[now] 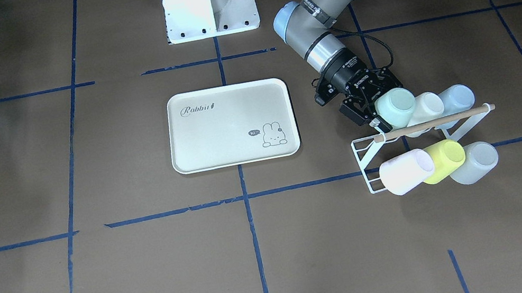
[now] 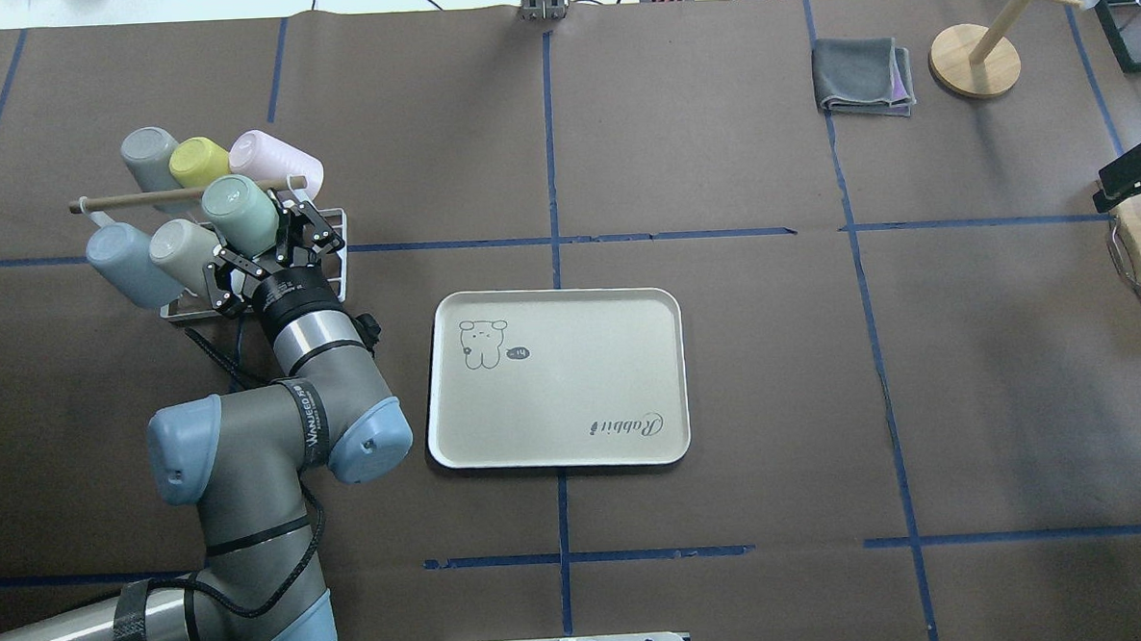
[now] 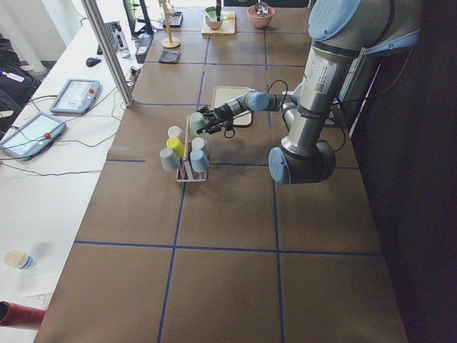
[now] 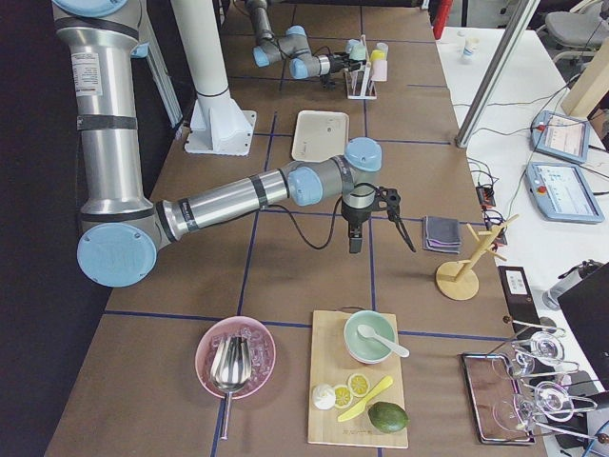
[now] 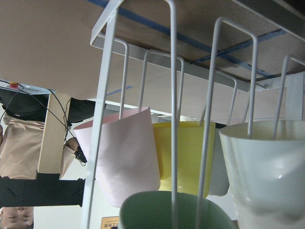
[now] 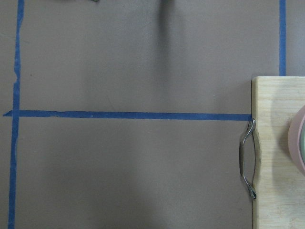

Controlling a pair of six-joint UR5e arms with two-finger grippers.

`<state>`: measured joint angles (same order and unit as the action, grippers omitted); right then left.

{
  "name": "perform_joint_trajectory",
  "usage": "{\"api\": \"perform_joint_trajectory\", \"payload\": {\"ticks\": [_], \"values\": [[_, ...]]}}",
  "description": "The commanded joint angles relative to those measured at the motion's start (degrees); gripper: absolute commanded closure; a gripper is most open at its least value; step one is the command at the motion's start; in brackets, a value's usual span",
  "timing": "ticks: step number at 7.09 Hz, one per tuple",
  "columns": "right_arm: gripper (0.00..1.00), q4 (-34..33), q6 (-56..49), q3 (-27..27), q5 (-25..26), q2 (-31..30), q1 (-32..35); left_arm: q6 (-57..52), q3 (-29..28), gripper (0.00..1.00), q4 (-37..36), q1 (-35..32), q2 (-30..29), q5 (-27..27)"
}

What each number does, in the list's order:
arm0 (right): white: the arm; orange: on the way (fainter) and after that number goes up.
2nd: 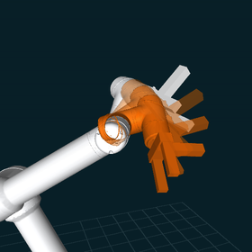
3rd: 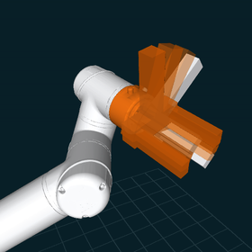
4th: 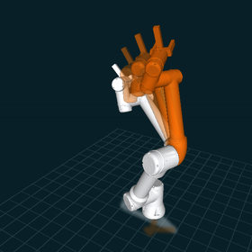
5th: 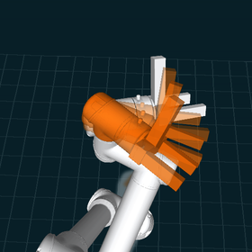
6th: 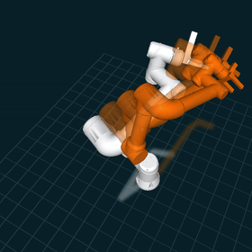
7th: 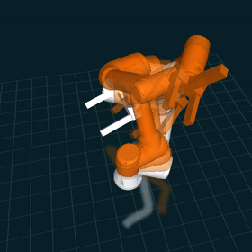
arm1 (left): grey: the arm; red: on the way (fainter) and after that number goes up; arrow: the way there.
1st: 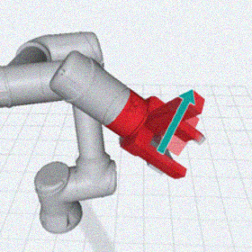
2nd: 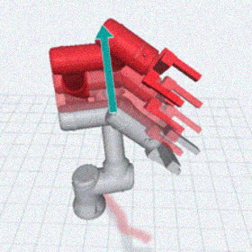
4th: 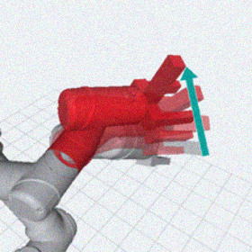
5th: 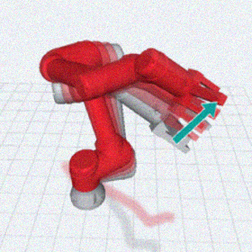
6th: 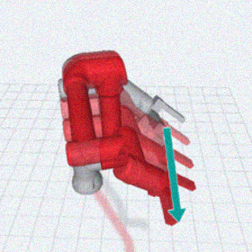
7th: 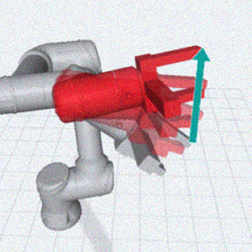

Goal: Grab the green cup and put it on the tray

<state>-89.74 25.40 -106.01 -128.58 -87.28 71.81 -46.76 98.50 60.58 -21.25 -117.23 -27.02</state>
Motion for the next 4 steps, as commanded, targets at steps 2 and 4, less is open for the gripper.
{"api": "perform_joint_trajectory", "payload": {"ticks": [2,4], "values": [[0.0,0.0,0.0,0.02,0.0,0.0,0.0,-0.26,1.87,0.59,-0.02,-0.55,0.15,0.3],[0.0,0.0,0.0,0.02,-0.09,0.0,0.0,-3.34,7.64,0.59,-0.02,-0.64,4.0,0.39]]}}
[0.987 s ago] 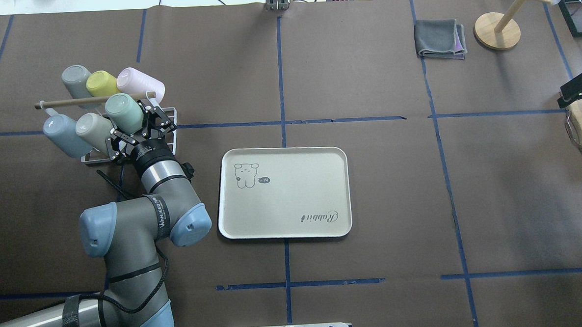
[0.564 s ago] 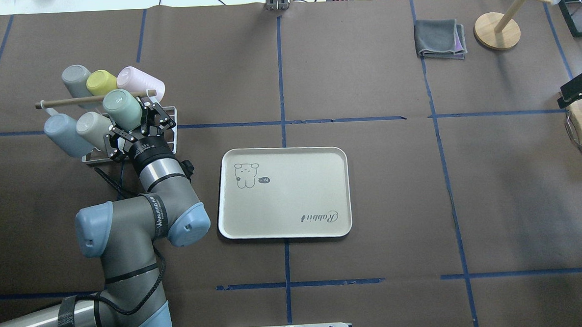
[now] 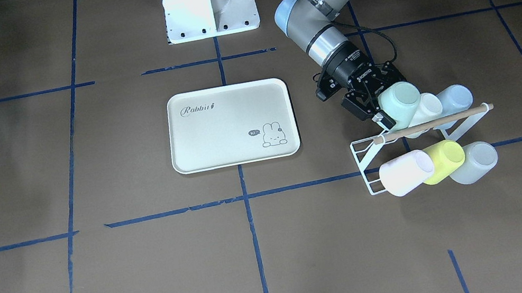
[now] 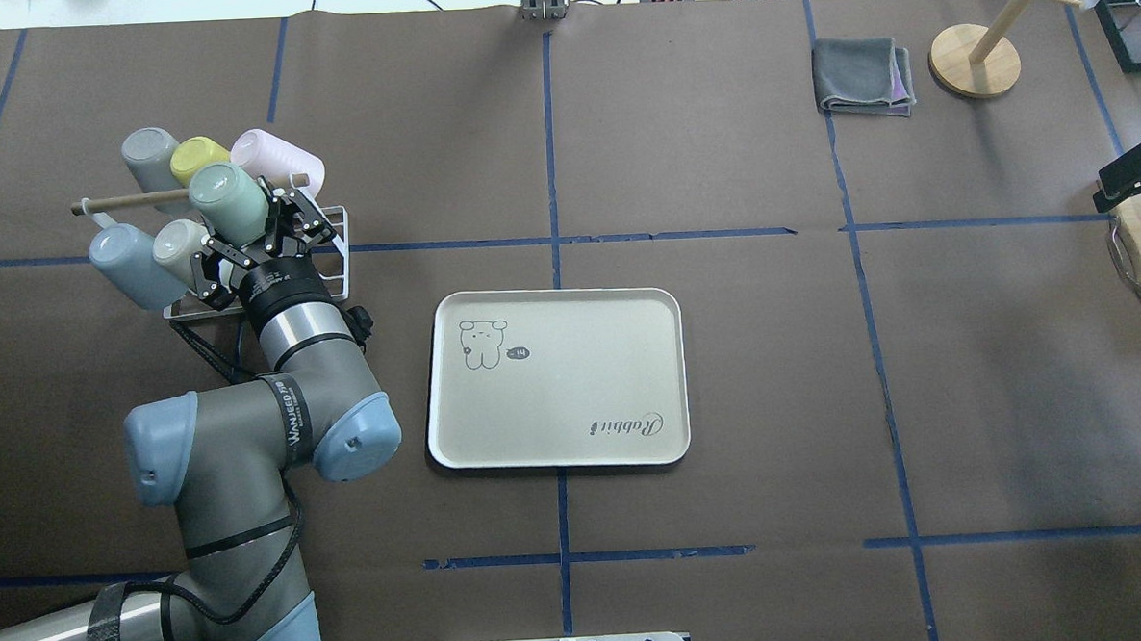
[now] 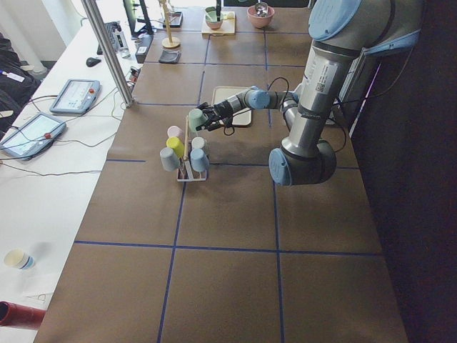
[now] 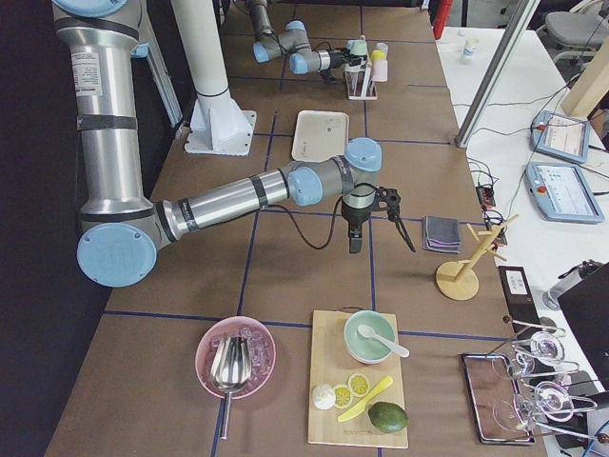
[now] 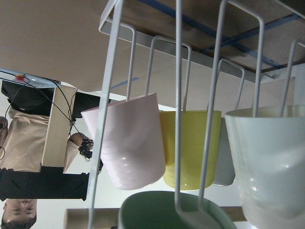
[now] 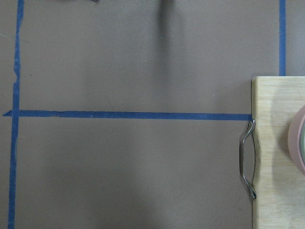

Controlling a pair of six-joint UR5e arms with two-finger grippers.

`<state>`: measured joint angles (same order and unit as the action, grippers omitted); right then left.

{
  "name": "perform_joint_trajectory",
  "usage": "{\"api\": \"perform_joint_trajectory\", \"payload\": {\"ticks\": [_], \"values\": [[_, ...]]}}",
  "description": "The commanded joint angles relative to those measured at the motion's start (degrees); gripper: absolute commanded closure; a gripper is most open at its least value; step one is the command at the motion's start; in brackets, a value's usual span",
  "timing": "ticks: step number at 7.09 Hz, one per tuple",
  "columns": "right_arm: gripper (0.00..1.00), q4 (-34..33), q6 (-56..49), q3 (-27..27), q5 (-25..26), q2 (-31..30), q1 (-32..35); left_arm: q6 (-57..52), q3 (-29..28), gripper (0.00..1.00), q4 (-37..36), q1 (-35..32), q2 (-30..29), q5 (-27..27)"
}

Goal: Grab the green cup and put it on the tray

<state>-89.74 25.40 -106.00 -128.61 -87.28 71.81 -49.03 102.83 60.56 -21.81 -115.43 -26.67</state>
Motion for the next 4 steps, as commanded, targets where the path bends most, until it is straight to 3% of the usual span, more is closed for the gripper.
{"api": "perform_joint_trajectory", "payload": {"ticks": [1,4], "values": [[0.0,0.0,0.0,0.09,0.02,0.0,0.0,-2.2,4.3,0.59,0.0,-0.07,2.4,0.04],[0.0,0.0,0.0,0.0,0.02,0.09,0.0,-5.01,10.08,0.59,0.0,-1.38,2.14,-0.05]]}}
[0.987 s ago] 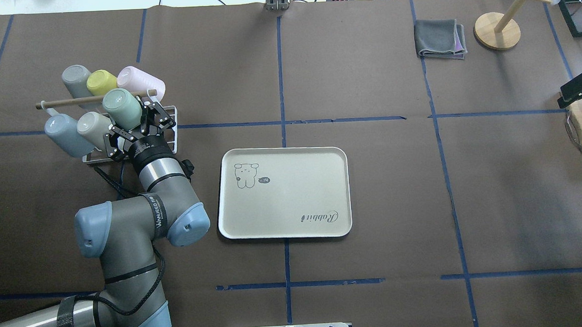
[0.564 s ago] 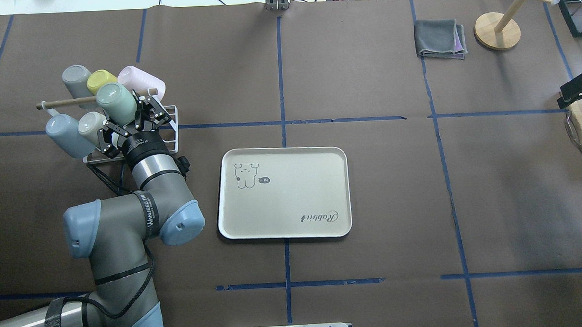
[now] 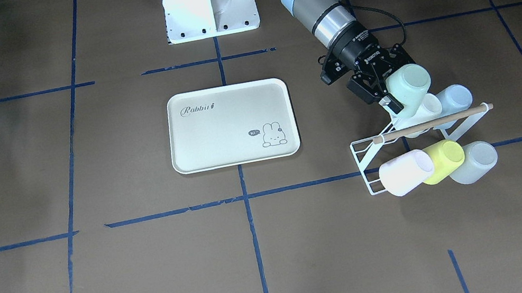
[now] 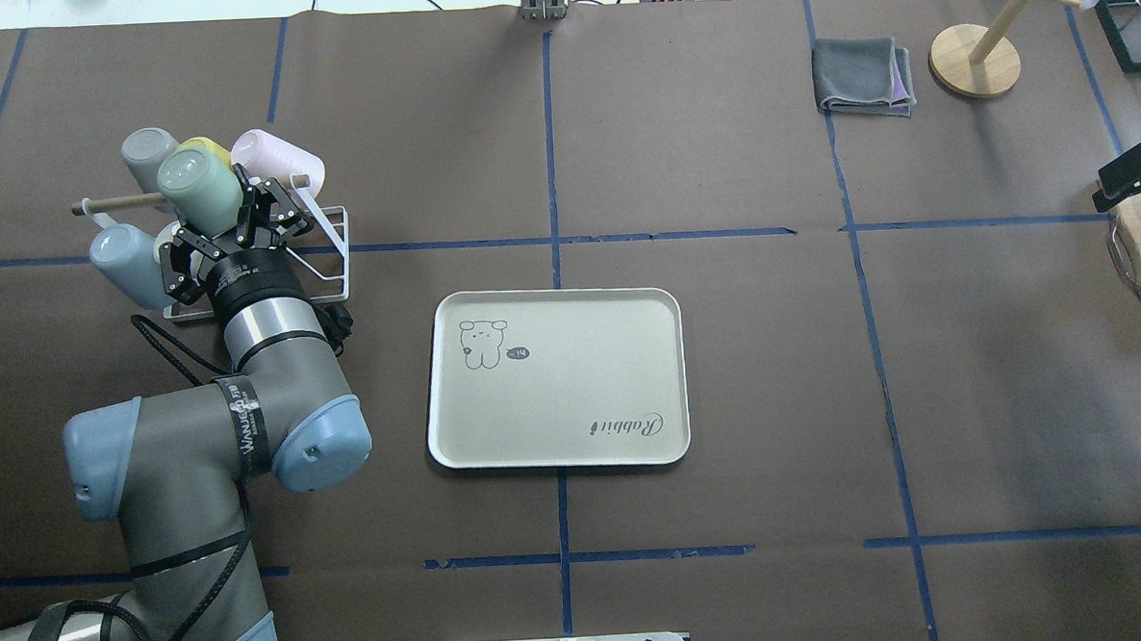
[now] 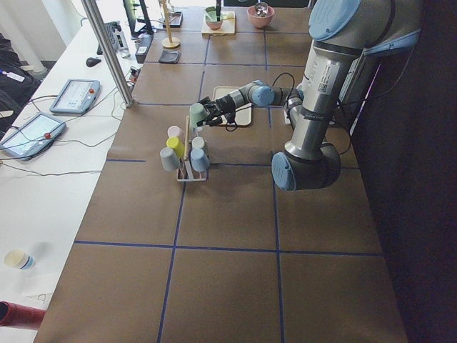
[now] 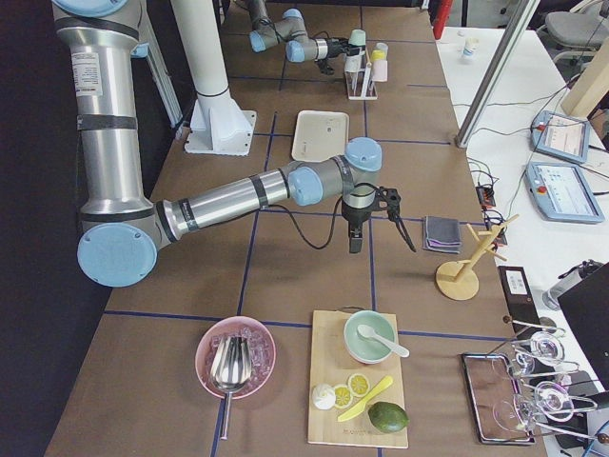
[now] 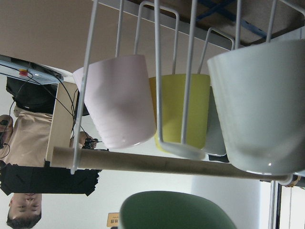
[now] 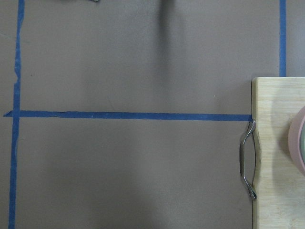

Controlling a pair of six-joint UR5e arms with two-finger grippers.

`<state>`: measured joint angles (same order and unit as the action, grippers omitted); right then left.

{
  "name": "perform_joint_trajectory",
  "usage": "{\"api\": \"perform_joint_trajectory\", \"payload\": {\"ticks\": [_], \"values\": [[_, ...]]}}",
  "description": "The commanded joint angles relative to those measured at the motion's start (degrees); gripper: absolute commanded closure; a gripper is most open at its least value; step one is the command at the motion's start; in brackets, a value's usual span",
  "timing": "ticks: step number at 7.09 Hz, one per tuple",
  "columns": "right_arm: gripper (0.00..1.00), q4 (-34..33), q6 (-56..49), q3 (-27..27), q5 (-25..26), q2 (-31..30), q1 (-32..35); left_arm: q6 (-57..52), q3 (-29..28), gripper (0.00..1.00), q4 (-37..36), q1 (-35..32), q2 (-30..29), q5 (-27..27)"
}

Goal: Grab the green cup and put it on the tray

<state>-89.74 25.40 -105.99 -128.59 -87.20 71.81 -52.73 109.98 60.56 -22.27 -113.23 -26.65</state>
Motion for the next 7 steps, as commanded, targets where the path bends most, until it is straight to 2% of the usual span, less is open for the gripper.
{"api": "perform_joint_trajectory", "payload": {"ticks": [1,2,3,4,7], "values": [[0.0,0.0,0.0,-0.01,-0.09,0.01,0.0,-2.54,6.09,0.57,0.0,-2.24,-0.23,-0.33],[0.0,0.0,0.0,-0.01,-0.09,0.01,0.0,-2.47,9.34,0.57,0.17,-2.69,-0.32,-1.12],[0.0,0.0,0.0,-0.01,-0.09,0.19,0.0,-1.25,12.94,0.57,0.52,-3.48,-0.58,-6.34],[0.0,0.0,0.0,-0.1,0.0,0.36,0.0,3.64,17.15,0.62,0.53,-4.1,-0.59,-11.97],[0.0,0.0,0.09,-0.53,0.0,0.63,0.0,25.57,23.42,0.64,0.61,-3.93,-1.11,-26.48]]}}
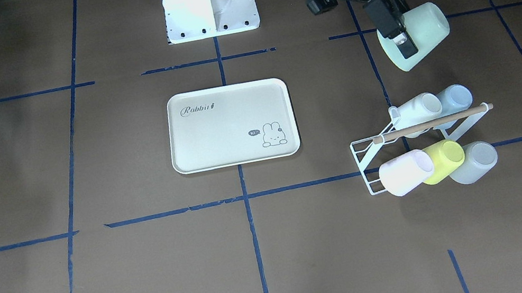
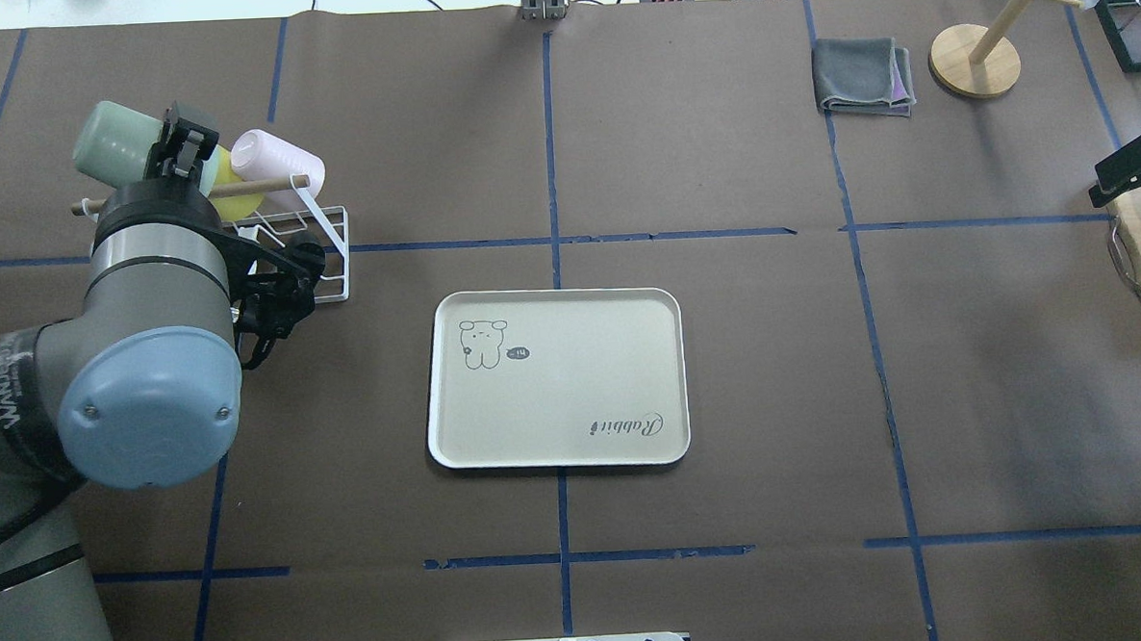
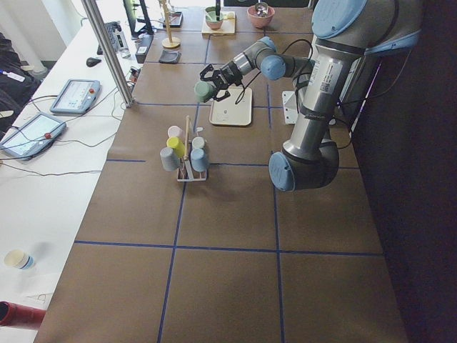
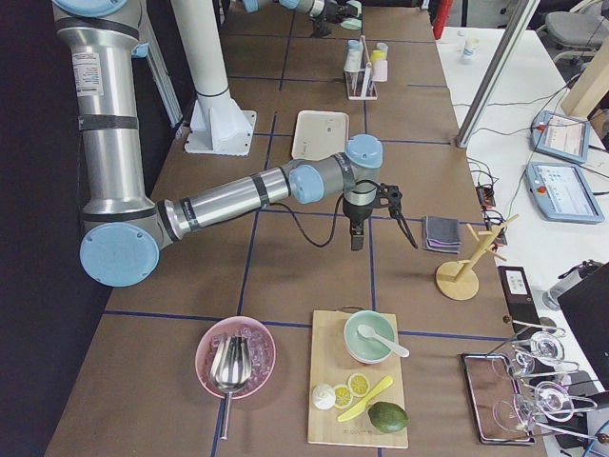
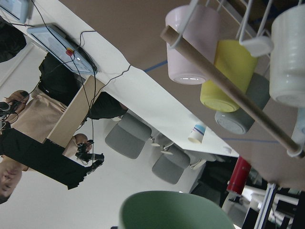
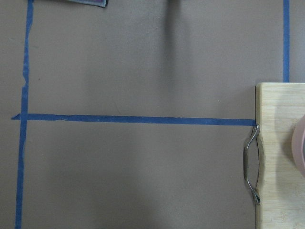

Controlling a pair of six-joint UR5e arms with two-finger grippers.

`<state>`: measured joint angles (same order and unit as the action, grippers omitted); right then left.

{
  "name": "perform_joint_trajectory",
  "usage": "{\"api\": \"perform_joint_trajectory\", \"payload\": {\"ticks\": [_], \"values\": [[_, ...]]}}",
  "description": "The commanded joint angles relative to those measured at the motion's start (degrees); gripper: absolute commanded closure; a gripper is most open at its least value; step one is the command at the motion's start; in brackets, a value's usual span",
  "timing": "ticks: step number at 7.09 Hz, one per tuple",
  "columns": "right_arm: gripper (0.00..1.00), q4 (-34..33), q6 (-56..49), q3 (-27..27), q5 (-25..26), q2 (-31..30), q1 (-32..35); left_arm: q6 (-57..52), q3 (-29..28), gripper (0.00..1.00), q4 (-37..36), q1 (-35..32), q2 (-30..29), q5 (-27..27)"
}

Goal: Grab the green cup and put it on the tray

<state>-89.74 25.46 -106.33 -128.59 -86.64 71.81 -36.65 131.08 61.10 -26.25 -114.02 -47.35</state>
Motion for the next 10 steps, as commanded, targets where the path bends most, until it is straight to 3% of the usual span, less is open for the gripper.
{"api": "perform_joint_trajectory", "payload": {"ticks": [1,3,5,10], "values": [[0.0,0.0,-0.06,-0.2,0.0,0.07,0.0,16.37,2.33,0.64,0.33,0.4,-1.37,-8.52],[0.0,0.0,-0.06,-0.2,0.0,0.16,0.0,31.74,1.55,0.67,8.8,0.49,-2.7,-15.98],[0.0,0.0,-0.06,-0.2,0.0,0.16,0.0,40.57,-0.55,0.66,17.86,1.45,-2.7,-18.91],[0.0,0.0,-0.06,-0.02,0.0,0.16,0.0,53.68,-16.08,0.67,59.65,6.46,-2.44,-19.36]]}}
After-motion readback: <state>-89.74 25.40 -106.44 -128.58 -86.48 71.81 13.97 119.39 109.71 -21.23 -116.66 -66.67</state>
